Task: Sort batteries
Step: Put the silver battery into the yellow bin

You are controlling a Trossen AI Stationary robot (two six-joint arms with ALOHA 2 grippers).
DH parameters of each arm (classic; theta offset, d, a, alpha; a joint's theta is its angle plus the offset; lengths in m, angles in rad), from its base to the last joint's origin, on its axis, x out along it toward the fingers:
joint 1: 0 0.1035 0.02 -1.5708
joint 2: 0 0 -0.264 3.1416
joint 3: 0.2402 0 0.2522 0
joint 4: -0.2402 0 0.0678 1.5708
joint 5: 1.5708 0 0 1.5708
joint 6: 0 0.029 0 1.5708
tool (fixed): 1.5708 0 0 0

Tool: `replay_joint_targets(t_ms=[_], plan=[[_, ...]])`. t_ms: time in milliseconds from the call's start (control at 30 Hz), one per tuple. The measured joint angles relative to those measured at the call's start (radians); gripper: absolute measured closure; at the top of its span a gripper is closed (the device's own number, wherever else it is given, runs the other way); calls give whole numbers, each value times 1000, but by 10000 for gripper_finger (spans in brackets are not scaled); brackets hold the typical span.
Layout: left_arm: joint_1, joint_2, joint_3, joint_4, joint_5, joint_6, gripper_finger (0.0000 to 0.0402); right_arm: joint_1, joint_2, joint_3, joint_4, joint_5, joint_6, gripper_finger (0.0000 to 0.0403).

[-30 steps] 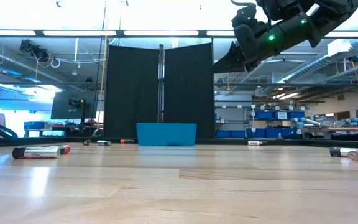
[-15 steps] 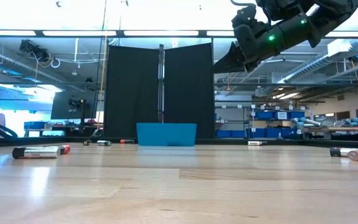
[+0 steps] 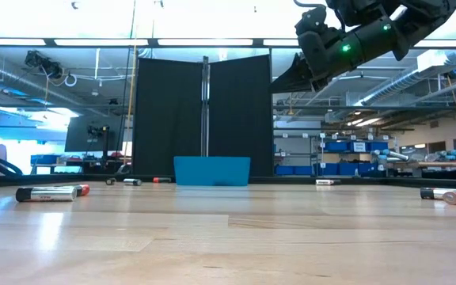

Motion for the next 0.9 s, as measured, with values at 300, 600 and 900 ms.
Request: replay_joint_targets(t_ms=[300, 600, 900], plan=[[3, 0, 213, -351, -39, 84, 240, 0, 0, 0, 0, 0, 0, 380], [166, -3, 502, -811, -332, 434, 277, 1, 0, 0, 0, -7, 1, 389], [604, -3, 530, -673, -335, 1226, 393, 2, 0, 0, -4, -16, 1, 381]])
